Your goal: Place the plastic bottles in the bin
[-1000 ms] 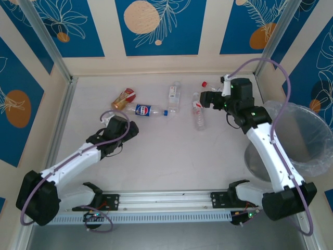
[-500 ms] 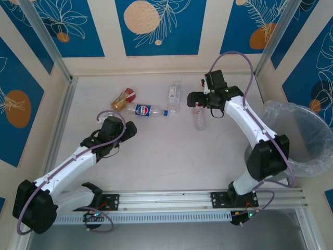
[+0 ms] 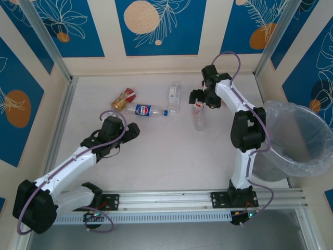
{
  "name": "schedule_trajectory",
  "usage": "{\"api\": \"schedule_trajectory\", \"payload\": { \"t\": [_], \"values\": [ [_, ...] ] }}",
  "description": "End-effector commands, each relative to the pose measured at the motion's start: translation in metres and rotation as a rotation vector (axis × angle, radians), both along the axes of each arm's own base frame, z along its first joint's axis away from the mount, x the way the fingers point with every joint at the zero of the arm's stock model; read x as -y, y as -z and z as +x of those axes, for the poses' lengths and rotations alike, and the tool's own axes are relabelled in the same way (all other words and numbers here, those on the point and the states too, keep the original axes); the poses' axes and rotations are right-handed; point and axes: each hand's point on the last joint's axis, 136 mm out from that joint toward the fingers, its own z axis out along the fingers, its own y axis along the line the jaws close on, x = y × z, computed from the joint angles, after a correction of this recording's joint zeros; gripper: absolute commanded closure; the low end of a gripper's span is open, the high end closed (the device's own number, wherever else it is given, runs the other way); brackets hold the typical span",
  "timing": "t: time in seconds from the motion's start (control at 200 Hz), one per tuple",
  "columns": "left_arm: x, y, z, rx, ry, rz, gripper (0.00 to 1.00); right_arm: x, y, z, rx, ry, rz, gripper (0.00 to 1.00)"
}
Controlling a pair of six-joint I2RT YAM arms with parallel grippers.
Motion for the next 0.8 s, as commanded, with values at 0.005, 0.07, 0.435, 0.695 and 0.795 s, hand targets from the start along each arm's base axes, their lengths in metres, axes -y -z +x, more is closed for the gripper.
{"api": "schedule_trajectory", "payload": {
  "t": [0.005, 0.07, 0.435, 0.695, 0.795],
  "values": [
    [-0.006, 0.011, -0.004, -0.031, 0.001, 0.025, 0.00, -0.010, 0.004, -0.005, -0.074, -0.017, 0.042, 0.00],
    [-0.005, 0.012, -0.003, -0.036, 0.003, 0.027, 0.00, -0.004, 0.017, -0.003, -0.106, -0.009, -0.020, 0.00],
    [0.005, 0.027, 0.002, -0.079, 0.034, 0.028, 0.00, -0.011, 0.069, -0.012, -0.242, -0.055, -0.074, 0.01],
    [0.015, 0.037, 0.007, -0.118, 0.061, 0.014, 0.00, -0.005, 0.100, -0.025, -0.337, -0.097, -0.146, 0.00],
    [0.016, 0.040, 0.006, -0.129, 0.065, 0.013, 0.00, -0.004, 0.108, -0.031, -0.371, -0.115, -0.152, 0.01]
  ]
}}
